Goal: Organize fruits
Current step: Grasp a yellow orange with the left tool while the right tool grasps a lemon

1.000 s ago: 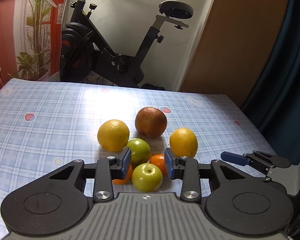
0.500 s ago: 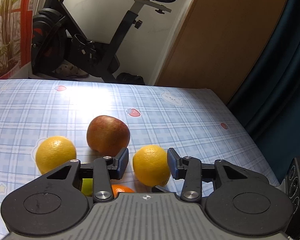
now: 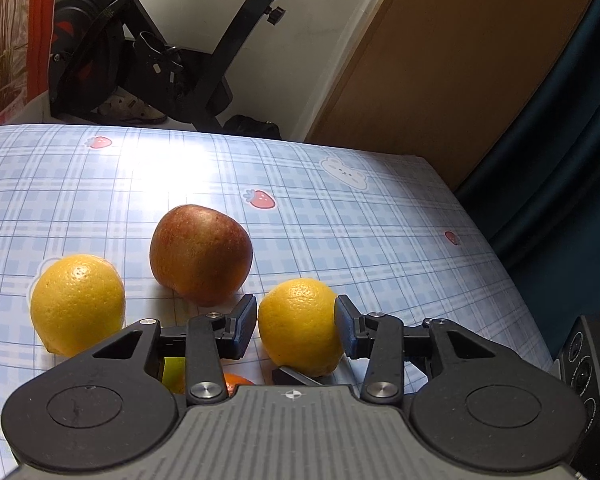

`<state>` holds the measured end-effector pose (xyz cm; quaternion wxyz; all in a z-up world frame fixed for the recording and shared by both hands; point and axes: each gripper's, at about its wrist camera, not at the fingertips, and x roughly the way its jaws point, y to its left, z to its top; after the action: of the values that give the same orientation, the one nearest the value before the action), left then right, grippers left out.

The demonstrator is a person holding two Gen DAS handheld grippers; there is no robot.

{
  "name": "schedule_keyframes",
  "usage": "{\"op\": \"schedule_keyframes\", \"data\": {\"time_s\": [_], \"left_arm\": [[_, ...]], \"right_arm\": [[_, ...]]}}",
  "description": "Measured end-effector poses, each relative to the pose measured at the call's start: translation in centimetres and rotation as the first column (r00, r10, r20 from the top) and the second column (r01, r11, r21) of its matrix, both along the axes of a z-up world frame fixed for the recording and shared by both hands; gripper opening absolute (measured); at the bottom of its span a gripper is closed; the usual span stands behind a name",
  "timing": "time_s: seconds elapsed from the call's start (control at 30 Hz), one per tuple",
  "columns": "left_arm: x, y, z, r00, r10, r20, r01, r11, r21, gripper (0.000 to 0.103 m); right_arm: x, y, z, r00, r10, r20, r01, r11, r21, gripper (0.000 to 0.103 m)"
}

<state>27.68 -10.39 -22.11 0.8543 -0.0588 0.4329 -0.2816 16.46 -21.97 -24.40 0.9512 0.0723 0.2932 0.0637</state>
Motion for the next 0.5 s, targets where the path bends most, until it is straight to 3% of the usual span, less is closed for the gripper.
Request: {"op": "schedule_keyframes", "data": {"time_s": [0.23, 0.5], "left_arm": [[0.6, -0.2, -0.6, 1.000, -0.014, -0.020, 0.013, 1.000, -0.023, 0.049], [0.2, -0.8, -0.4, 0.998, -0.069, -0.013, 0.068, 0.997, -0.027, 0.046]], "right_arm": [[0.5, -0.2, 0.0, 1.000, -0.004, -0.008, 0.004, 1.000, 0.018, 0.058], [-0.6, -0.4, 0.6, 1.000, -0.023, -0.001, 0.023, 0.999, 0.037, 0.057]]}}
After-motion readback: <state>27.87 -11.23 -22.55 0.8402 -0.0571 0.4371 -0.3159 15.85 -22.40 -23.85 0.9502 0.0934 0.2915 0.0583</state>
